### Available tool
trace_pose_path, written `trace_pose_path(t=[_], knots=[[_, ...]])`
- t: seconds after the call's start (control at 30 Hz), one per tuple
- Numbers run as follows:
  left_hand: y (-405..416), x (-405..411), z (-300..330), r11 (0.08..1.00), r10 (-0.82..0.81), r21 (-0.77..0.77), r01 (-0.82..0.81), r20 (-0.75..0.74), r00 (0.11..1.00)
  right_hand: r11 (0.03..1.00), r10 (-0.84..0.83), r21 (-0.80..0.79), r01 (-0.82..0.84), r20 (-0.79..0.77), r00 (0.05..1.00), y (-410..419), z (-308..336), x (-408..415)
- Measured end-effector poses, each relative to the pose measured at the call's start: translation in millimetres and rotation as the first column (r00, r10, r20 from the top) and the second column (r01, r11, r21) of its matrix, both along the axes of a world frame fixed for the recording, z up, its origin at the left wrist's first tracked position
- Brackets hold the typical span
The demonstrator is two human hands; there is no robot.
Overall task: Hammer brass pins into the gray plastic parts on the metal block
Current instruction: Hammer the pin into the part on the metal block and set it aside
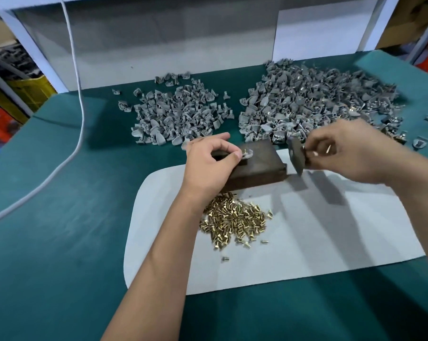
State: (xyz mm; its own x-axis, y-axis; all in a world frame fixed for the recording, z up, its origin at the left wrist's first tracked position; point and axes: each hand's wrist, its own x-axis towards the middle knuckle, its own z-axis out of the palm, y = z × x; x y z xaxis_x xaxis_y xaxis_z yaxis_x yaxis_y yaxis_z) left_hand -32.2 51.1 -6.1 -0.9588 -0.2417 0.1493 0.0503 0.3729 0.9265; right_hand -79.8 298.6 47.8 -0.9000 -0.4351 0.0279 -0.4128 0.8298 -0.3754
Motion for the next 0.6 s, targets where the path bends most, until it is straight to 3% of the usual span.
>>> trace_pose_path(t=[0.13,0.27,0.37,0.47,0.6], knots=[[1.0,-0.1,0.6,1.000,-0.007,0.004,0.007,0.000,1.000,0.994,-0.006,0.113,0.001,0.047,0.999,-0.5,-7.9,5.1],[1.1,-0.2,0.3,1.000,-0.010,0.000,0.010,-0.006,1.000,1.000,-0.012,-0.017,0.009,-0.140,0.990,-8.6,1.8,1.1],[1.7,0.0,-0.8,1.000,-0.011,0.007,0.011,-0.018,1.000,0.990,0.077,-0.103,-0.098,-0.188,0.979,-35.6,1.9,5.0],[1.3,-0.4,-0.1,1.000,-0.025,0.012,0.026,-0.049,0.998,0.967,0.236,-0.048,-0.251,-0.217,0.947,-61.8,-8.2,8.6],[-0.7,-1.1,-0.2,1.000,-0.023,0.018,0.025,-0.089,0.996,0.952,0.270,-0.055,-0.302,-0.314,0.910,-69.3,-13.2,3.1]])
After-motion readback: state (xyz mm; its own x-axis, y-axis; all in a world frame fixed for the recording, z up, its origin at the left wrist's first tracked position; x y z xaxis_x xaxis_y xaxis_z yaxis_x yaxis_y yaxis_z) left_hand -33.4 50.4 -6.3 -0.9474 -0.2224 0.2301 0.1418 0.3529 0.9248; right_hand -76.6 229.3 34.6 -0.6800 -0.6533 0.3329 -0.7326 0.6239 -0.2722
